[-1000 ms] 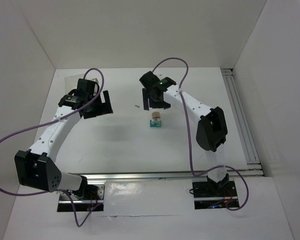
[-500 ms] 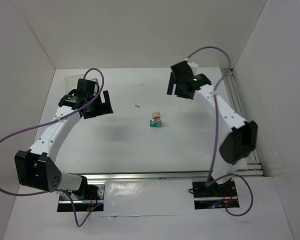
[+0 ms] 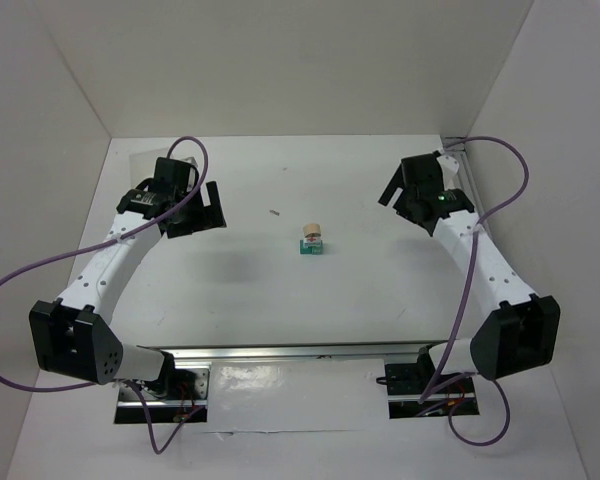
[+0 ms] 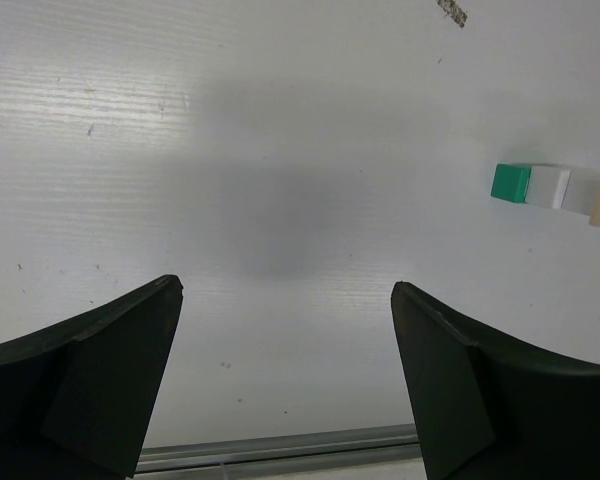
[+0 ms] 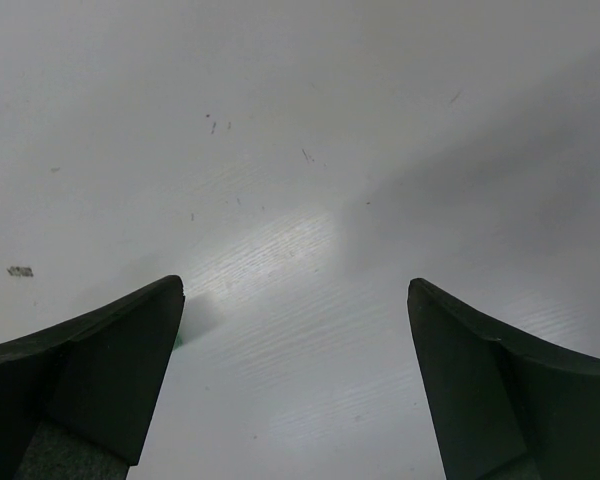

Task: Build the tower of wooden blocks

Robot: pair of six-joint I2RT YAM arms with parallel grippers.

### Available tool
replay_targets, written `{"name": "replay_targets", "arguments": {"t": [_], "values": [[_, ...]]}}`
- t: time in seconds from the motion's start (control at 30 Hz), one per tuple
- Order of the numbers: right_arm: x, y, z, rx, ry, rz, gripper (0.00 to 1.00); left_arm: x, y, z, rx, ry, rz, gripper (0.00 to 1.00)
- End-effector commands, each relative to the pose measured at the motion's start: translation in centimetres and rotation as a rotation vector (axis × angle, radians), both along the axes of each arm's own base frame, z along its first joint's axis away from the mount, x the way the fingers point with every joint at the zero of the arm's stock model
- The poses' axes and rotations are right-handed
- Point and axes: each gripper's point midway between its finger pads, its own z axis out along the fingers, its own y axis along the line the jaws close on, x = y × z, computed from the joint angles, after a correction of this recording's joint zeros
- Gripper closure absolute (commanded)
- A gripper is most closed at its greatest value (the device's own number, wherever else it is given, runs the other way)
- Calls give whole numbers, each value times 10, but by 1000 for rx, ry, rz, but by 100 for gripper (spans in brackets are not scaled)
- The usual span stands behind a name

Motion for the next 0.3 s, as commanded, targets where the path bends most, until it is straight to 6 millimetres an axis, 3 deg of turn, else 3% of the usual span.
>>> {"name": "replay_targets", "arguments": {"t": [0.0, 0.17, 0.27], "values": [[4, -5, 32, 27, -122, -37, 0, 4, 1, 21, 9, -68, -14, 1], [-5, -21, 26, 5, -102, -82, 0, 1, 5, 27, 21, -81, -2, 1], [-8, -18, 26, 13, -124, -54, 2, -1, 5, 30, 19, -91, -2, 1]]}}
